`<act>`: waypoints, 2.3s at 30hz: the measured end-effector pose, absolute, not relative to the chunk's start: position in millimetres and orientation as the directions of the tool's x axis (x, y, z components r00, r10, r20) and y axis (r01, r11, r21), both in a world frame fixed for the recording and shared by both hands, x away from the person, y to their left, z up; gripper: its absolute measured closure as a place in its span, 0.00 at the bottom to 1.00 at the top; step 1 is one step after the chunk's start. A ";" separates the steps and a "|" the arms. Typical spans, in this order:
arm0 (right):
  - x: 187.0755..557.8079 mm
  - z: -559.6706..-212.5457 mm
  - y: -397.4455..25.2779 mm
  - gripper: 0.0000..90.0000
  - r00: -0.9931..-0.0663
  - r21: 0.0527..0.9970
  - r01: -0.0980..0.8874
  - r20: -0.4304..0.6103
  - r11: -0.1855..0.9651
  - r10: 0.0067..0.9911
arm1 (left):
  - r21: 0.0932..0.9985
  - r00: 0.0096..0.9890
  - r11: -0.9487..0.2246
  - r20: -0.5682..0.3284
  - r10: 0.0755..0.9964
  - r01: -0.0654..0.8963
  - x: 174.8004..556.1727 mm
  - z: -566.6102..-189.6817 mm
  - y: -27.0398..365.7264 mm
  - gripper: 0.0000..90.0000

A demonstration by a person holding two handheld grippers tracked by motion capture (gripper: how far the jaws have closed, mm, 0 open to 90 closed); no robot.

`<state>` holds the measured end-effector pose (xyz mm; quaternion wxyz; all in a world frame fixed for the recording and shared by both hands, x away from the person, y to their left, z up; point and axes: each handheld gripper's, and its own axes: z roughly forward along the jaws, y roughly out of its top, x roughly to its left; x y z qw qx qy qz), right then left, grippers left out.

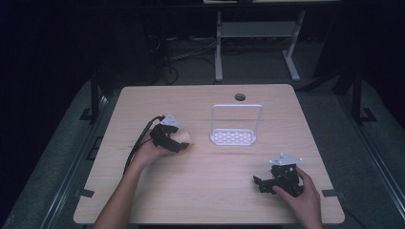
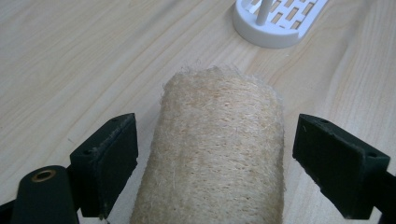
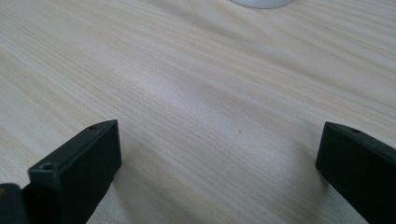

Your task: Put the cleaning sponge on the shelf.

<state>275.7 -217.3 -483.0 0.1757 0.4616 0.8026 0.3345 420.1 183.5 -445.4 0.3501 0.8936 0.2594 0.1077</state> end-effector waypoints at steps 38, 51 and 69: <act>275.7 -483.0 -217.3 0.00 -0.512 0.699 0.623 0.027 0.350 0.859 | 0.632 0.845 -0.653 -0.004 0.535 0.417 423.5 -459.2 185.2 0.28; 275.7 -483.0 -217.4 0.00 -0.513 0.699 0.623 0.027 0.350 0.858 | 0.641 0.844 -0.640 -0.023 0.536 0.424 419.0 -456.9 182.9 0.28; 275.7 -483.0 -217.4 0.00 -0.513 0.699 0.623 0.027 0.350 0.858 | 0.657 0.863 -0.639 -0.035 0.503 0.400 408.3 -448.0 170.0 0.28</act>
